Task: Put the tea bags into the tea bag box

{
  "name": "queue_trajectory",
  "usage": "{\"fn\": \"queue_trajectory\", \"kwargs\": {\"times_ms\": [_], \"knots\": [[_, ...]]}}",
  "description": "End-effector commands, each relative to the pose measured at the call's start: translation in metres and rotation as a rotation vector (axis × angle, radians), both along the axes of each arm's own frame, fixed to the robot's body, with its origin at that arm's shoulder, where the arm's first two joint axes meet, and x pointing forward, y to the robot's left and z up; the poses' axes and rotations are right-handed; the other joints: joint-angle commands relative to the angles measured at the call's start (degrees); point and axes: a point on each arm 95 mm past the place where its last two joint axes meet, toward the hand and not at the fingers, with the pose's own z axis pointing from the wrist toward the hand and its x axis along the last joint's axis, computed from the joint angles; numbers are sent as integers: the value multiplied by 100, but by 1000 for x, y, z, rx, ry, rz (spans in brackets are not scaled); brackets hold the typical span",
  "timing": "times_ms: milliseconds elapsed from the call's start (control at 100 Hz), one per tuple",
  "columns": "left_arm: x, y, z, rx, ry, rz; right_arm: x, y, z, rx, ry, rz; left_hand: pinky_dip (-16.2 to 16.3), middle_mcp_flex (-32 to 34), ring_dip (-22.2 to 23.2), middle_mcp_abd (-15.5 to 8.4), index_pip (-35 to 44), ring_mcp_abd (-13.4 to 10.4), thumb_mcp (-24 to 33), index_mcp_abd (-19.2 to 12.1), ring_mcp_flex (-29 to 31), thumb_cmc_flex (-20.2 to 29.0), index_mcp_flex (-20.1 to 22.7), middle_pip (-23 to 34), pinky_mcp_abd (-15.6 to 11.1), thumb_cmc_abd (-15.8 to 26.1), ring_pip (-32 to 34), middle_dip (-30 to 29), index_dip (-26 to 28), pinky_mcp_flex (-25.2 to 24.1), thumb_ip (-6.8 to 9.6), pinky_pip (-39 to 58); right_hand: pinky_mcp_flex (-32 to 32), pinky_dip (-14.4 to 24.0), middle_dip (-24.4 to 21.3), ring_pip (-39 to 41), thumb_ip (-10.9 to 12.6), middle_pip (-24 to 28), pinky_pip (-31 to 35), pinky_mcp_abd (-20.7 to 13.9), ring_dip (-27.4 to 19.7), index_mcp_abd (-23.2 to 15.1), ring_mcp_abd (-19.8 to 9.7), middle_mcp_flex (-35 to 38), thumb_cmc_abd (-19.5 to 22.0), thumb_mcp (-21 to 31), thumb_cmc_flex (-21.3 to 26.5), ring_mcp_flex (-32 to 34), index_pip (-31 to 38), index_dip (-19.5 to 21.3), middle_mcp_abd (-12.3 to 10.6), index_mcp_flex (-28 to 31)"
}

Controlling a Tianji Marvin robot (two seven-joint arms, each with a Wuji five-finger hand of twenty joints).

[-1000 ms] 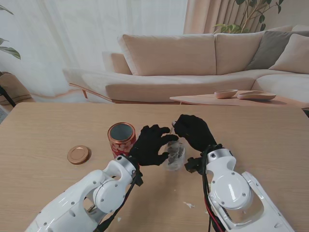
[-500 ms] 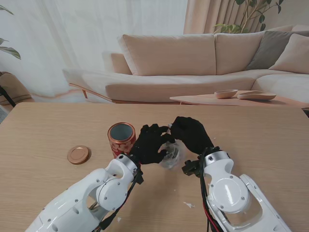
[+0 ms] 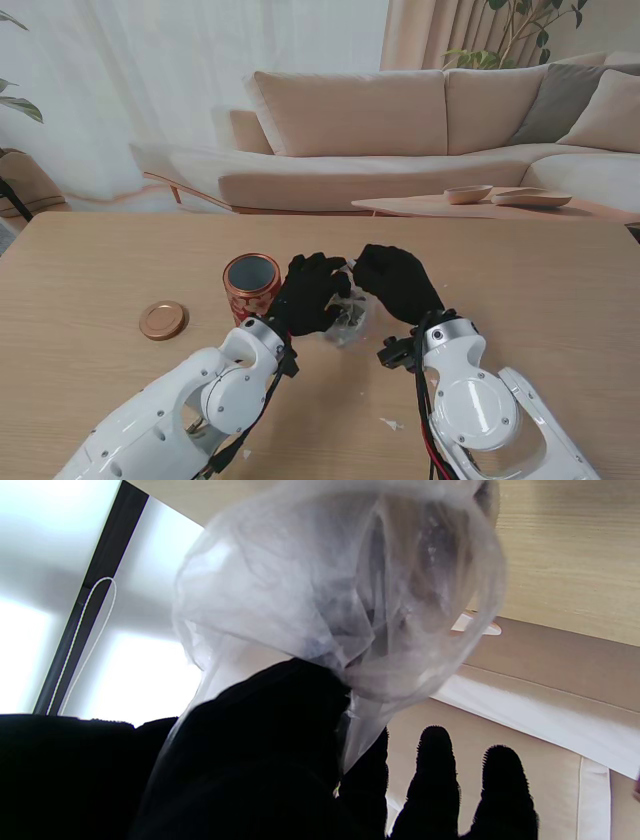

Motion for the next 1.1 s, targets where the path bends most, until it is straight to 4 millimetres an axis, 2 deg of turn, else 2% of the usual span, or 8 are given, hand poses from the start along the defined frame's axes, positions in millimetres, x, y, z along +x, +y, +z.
{"fn": "queue_trajectory", "kwargs": {"times_ms": [0,90,170,250,390,410,580,1090], "knots": [[-1,-3,0,-18,11,1,-2,1,0,6,10,4,152,-106,109,8,360,27,-144,262,-47,463,295,219,-59,108,149,110,113,19,-233,38,52,111,83,173,57,243,285,12,79,-234,-66,63,75,121,-71,199,143,-39,68,72],[-2,-3,1,-29,15,-1,0,-1,-1,1,15,-3,158,-90,80,57,309,42,-141,373,-41,568,551,436,-53,145,205,102,-2,16,-199,32,56,119,91,178,55,251,295,15,80,-236,-58,59,71,121,-73,205,145,-36,65,71],[-3,-2,2,-45,14,-4,2,-3,-1,-6,19,-12,163,47,55,95,81,66,-206,270,-32,706,929,506,-40,216,266,24,-129,24,-195,31,54,120,93,175,56,250,295,20,79,-241,-59,55,77,123,-70,198,145,-36,62,68],[-5,-1,4,-58,8,-9,4,-4,-2,-7,27,-19,166,225,26,112,-303,96,-274,406,-18,870,1375,521,-13,316,353,-38,-268,45,-197,32,57,124,135,179,57,306,297,15,80,-228,-45,39,72,123,-77,207,145,-37,97,73],[-7,1,8,-83,7,-15,8,-7,-2,-15,36,-35,169,431,-16,163,-516,110,-305,387,-10,1010,1700,496,-5,371,415,-93,-247,49,-187,30,59,127,166,175,57,311,299,19,78,-231,-57,29,71,126,-78,203,147,-39,95,66],[-7,1,8,-86,5,-17,9,-8,-2,-16,37,-37,173,456,-35,161,-633,111,-352,354,-16,1023,1746,500,-1,379,457,-93,-70,52,-175,32,59,127,167,174,57,307,299,19,77,-231,-58,28,71,125,-78,202,147,-39,93,66],[-13,3,16,-135,10,-47,13,-12,-4,-25,53,-56,166,461,-87,169,-281,92,-431,-85,-15,872,1589,546,-14,424,458,-43,502,39,-234,18,59,129,161,170,58,265,298,19,75,-228,-50,45,76,124,-76,203,146,-43,76,66],[-29,13,48,-254,9,-170,23,-16,-10,-41,93,-80,138,451,-97,141,-98,4,-350,-157,-24,722,1582,505,-51,362,277,-15,1022,35,-264,12,58,134,166,172,59,250,296,12,76,-227,-54,43,82,109,-71,197,153,-38,67,64]]}}
